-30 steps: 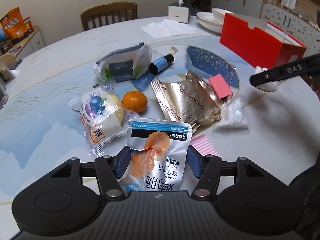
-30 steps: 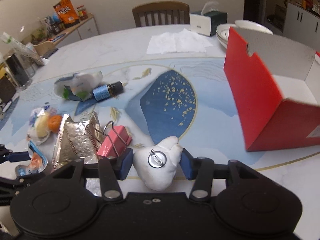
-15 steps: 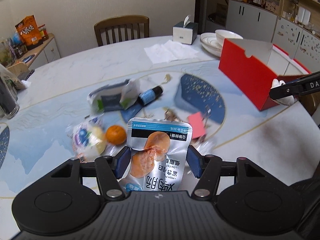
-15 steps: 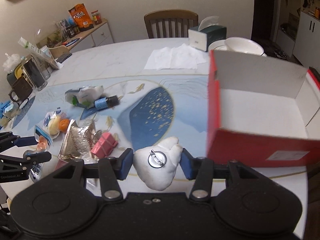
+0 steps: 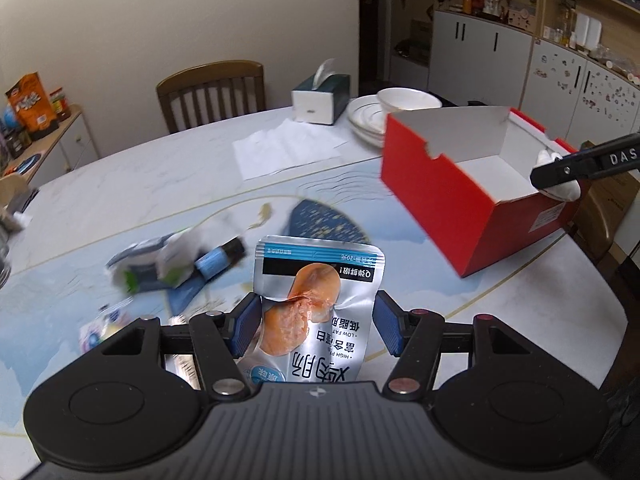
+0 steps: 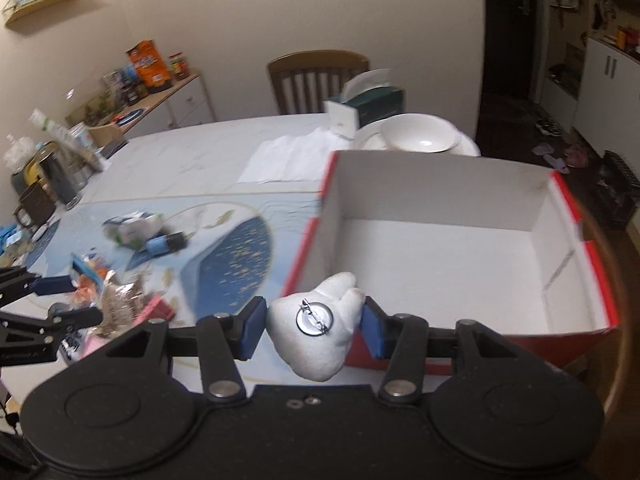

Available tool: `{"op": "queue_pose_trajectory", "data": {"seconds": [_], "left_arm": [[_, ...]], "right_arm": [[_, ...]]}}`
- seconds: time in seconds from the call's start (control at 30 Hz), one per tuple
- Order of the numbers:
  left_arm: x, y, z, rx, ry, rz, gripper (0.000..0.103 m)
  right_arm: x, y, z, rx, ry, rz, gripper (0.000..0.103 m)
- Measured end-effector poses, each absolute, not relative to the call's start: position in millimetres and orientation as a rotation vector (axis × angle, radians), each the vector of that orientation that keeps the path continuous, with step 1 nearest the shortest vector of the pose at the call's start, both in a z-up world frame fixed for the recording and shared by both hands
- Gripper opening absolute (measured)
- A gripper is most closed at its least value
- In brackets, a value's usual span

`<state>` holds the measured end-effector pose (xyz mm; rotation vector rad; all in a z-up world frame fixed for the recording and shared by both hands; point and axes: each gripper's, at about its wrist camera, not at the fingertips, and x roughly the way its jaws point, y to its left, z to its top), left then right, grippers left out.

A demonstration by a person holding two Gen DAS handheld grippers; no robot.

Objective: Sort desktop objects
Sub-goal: 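Lift and carry the plush figure with the right tool while the left tool carries the pouch to the box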

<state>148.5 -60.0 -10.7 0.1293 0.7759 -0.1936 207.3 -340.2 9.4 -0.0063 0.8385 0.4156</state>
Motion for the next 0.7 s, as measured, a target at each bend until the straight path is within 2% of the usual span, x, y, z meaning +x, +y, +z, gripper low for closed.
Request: {"op": "queue_pose_trajectory", "data": {"seconds": [0.7], "left_arm": [[250.3,-188.4,44.8,0.189,0.682,-0.378,0.06]], "right_arm": [[269.3,-422.9,-0.7,-0.048,0.83,0.332,0.049]]}}
